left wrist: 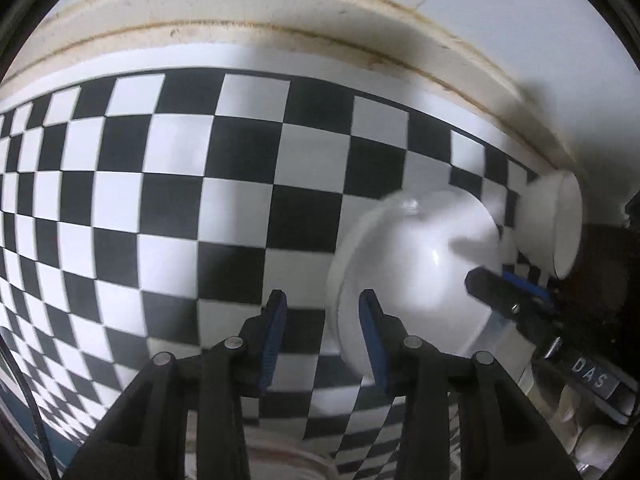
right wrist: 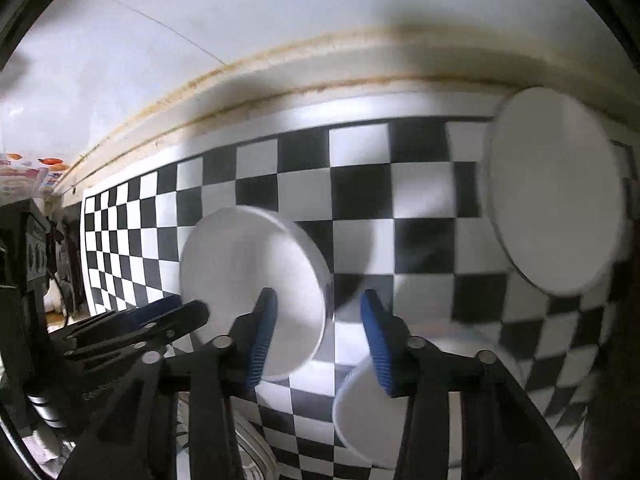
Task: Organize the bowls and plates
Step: 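Grasp a white bowl rim with the left tool while the right tool grips it too, then lift the white bowl with the left tool while the right tool carries it alongside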
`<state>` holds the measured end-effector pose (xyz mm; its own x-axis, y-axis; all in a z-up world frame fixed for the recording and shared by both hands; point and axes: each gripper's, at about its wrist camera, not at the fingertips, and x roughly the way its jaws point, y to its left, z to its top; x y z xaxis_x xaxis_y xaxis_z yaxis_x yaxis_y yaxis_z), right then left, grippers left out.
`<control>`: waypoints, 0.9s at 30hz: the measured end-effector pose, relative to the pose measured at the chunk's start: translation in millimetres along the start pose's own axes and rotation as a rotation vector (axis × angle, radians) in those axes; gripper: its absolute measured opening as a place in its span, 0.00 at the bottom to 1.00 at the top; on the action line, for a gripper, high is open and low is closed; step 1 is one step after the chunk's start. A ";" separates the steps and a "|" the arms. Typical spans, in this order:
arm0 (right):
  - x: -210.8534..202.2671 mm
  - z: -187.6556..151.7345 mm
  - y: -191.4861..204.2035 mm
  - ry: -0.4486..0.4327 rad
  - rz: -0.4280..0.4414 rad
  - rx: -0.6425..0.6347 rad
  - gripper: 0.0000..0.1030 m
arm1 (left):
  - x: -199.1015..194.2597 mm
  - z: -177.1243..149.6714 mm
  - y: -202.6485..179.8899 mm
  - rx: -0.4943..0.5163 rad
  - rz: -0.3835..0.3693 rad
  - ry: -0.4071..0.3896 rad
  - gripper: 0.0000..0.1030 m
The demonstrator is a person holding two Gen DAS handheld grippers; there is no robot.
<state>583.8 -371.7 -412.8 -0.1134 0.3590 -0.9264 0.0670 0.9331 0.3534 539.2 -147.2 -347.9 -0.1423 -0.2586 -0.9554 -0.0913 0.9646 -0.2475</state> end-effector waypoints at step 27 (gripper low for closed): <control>-68.8 -98.9 13.5 -0.055 0.005 -0.122 0.08 | -88.0 -112.2 -55.2 0.197 0.047 -0.147 0.11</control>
<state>494.5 -381.7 -331.5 -0.0588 0.3653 -0.9290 -0.0538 0.9281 0.3683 446.2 -183.5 -232.1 0.0039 -0.2170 -0.9762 0.1079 0.9706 -0.2153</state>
